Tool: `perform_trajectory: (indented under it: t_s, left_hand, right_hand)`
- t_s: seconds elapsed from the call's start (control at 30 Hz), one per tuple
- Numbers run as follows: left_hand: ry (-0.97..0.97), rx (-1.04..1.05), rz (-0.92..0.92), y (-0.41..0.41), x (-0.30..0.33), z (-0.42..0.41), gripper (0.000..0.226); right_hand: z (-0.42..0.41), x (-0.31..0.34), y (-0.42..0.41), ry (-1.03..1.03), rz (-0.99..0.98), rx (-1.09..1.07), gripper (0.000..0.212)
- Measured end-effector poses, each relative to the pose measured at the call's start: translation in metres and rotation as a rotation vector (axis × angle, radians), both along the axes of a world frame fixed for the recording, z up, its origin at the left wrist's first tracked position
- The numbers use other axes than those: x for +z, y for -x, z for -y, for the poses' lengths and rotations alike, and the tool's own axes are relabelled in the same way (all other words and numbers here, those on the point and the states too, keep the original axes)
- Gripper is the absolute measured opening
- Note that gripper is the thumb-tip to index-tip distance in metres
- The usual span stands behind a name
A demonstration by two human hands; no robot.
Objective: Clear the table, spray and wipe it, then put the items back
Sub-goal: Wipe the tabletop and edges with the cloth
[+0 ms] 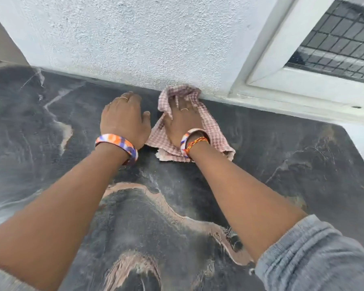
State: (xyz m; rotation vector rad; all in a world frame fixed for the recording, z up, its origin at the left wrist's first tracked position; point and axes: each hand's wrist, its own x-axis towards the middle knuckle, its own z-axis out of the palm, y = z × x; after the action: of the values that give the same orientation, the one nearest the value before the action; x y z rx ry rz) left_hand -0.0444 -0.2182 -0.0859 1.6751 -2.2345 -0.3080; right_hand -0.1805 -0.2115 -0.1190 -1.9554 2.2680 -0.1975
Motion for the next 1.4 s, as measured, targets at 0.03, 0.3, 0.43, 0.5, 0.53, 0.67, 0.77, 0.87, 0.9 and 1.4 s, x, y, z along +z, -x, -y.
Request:
perform_trajectory:
  t_s: [0.03,0.3,0.43,0.5,0.53,0.67,0.77,0.87,0.9,1.4]
  left_hand:
    - [-0.001,0.015,0.01,-0.008,-0.001,0.0,0.037]
    - [-0.008,0.005,-0.007,0.004,-0.002,-0.014,0.029]
    - [-0.037,-0.115,0.003,0.056,-0.004,-0.024,0.032]
    - [-0.051,-0.193,0.034,0.086,-0.007,-0.034,0.036]
    - [-0.053,-0.233,0.05,0.102,-0.01,-0.039,0.037]
    - [-0.054,-0.358,0.102,0.156,-0.017,-0.058,0.037]
    - [-0.041,-0.425,0.096,0.191,-0.018,-0.07,0.037]
    - [-0.017,-0.436,0.087,0.215,-0.018,-0.08,0.038]
    - [-0.016,-0.43,0.085,0.219,-0.018,-0.083,0.038]
    - [-0.061,-0.415,0.126,0.143,0.002,-0.101,0.038]
  right_hand:
    - [0.006,0.0,-0.017,0.008,0.003,0.082,0.057]
    - [0.008,-0.001,0.031,-0.067,-0.078,0.287,0.056]
    - [-0.028,-0.002,0.13,-0.085,-0.069,0.161,0.055]
    - [-0.05,-0.002,0.177,-0.081,-0.059,0.074,0.054]
    - [-0.063,-0.002,0.2,-0.074,-0.055,0.019,0.054]
    - [-0.105,-0.001,0.278,-0.072,-0.049,-0.204,0.058]
    - [-0.128,-0.001,0.327,-0.116,-0.074,-0.368,0.057]
    - [-0.141,-0.001,0.36,-0.129,-0.075,-0.545,0.055]
    - [-0.141,-0.002,0.365,-0.126,-0.053,-0.601,0.055]
    - [-0.229,-0.003,0.312,-0.124,0.04,-1.123,0.056]
